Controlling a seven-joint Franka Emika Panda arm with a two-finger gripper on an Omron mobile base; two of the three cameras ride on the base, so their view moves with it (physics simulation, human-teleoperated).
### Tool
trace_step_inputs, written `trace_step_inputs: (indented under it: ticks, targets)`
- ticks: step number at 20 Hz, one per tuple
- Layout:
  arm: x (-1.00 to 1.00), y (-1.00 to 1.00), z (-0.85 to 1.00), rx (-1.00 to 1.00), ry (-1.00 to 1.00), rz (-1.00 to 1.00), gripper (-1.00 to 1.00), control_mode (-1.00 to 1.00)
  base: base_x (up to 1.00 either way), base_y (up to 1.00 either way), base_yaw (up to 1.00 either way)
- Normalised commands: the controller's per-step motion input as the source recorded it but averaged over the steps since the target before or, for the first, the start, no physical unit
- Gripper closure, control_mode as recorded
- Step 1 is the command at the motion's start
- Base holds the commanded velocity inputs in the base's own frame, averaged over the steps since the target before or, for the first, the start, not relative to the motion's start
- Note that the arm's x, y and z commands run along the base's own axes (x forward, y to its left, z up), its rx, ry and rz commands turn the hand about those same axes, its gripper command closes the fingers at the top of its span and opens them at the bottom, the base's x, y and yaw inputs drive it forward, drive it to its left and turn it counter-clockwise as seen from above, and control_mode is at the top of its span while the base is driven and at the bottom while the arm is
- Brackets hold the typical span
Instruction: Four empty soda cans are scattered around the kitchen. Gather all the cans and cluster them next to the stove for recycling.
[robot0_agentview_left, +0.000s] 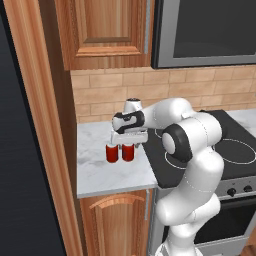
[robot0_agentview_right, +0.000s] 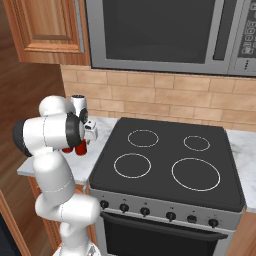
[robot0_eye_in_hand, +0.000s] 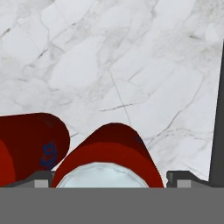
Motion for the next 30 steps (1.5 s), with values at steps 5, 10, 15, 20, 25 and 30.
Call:
trace_step_inputs:
  ticks: [5,10,15,20,25,30]
  targets:
    - [0.00,0.00,0.00,0.00,0.00,0.00,-1.00,1.00,0.00,0.00,0.00]
    - [0.00,0.00,0.00,0.00,0.00,0.00,-1.00,1.00,0.00,0.00,0.00]
    - [0.00,0.00,0.00,0.00,0.00,0.00,-1.00,1.00,0.00,0.00,0.00]
    - [0.00,0.00,0.00,0.00,0.00,0.00,-1.00,1.00,0.00,0.00,0.01]
    - [-0.01,0.00,0.15,0.00,-0.09,0.01,-1.00,-1.00,0.00,0.00,0.00]
    - [-0.14,0.00,0.44,0.00,-0.19,0.01,-1.00,-1.00,0.00,0.00,0.00]
